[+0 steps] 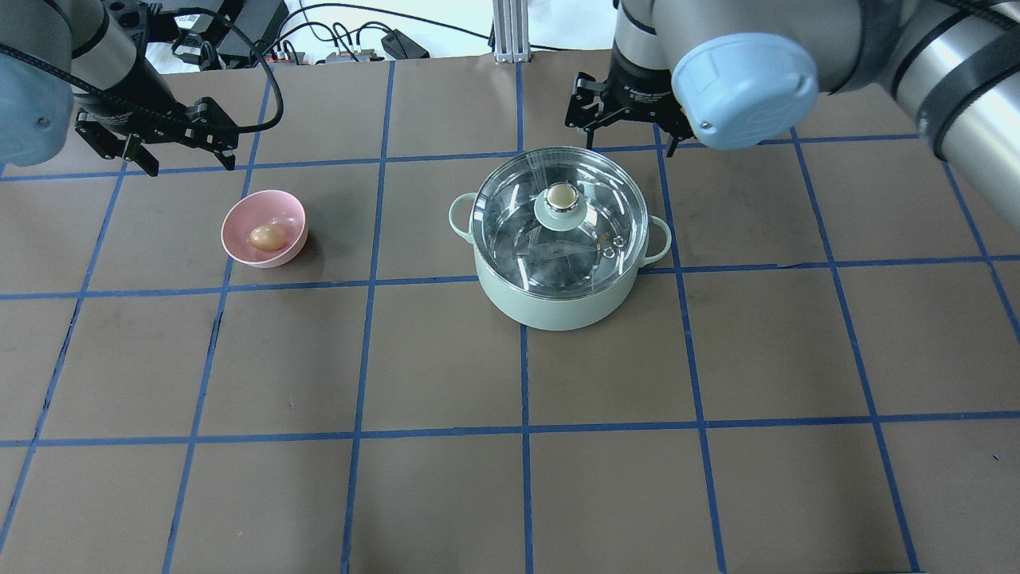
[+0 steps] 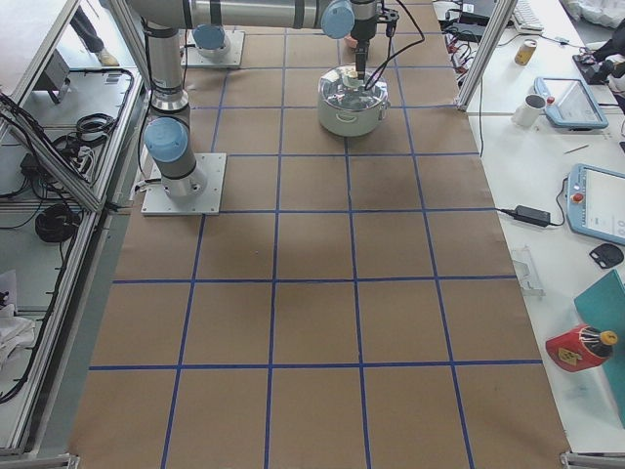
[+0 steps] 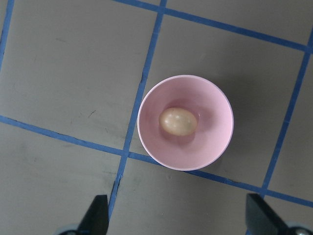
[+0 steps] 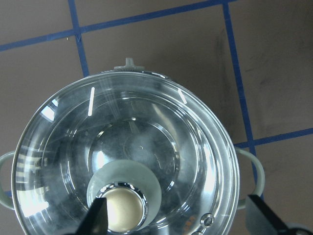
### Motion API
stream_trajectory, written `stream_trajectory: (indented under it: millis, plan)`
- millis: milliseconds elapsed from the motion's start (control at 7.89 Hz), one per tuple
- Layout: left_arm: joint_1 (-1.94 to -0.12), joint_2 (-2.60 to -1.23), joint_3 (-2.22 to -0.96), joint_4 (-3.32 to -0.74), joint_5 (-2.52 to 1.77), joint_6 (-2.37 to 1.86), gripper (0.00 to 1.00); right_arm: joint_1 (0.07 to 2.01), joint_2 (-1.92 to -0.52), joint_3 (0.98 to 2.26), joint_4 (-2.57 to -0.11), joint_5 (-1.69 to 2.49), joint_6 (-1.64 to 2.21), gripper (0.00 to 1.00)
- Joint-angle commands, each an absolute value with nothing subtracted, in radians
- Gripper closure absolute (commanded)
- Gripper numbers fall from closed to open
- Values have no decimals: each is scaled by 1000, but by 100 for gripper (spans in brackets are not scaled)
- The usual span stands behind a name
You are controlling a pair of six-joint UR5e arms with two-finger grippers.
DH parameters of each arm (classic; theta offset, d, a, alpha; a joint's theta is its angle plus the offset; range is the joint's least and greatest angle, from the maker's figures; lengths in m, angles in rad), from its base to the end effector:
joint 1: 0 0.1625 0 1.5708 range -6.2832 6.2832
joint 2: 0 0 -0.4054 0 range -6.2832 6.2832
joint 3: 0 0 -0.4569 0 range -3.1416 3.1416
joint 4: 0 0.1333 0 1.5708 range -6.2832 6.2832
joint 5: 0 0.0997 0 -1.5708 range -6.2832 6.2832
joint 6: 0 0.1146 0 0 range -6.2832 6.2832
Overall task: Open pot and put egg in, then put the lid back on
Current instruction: 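Lower the right gripper to the lid knob while the left approaches the bowl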
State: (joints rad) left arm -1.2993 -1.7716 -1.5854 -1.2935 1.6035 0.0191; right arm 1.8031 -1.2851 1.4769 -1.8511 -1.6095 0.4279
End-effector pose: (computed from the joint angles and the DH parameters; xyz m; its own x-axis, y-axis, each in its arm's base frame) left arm 0.0452 -0.6453 0.3539 -0.9672 -0.2516 -0.0338 -0.2492 0.9665 -0.0612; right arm 0.2802 -0.6245 0.3591 -0.9806 0.1960 -0.0016 0.1952 0.9760 -0.0964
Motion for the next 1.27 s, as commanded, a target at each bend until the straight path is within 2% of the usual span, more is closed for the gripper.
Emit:
stream_trajectory:
  millis: [0, 127, 1014, 1141]
  plan:
    - [-1279, -1860, -1586, -1258, 1600, -150, 0, 1864, -1230, 1477, -1856, -1609, 466, 0]
    - [-1279, -1883, -1586, -1238, 1600, -190, 0, 1867, -1227, 1477, -1856, -1605, 466, 0]
    - [-1281, -1940, -1638, -1120, 1598, 593, 0, 1867, -1184, 1486, -1852, -1597, 466, 0]
    - [-1281, -1954, -1638, -1092, 1600, 759, 0, 1867, -1186, 1486, -1853, -1597, 460, 6]
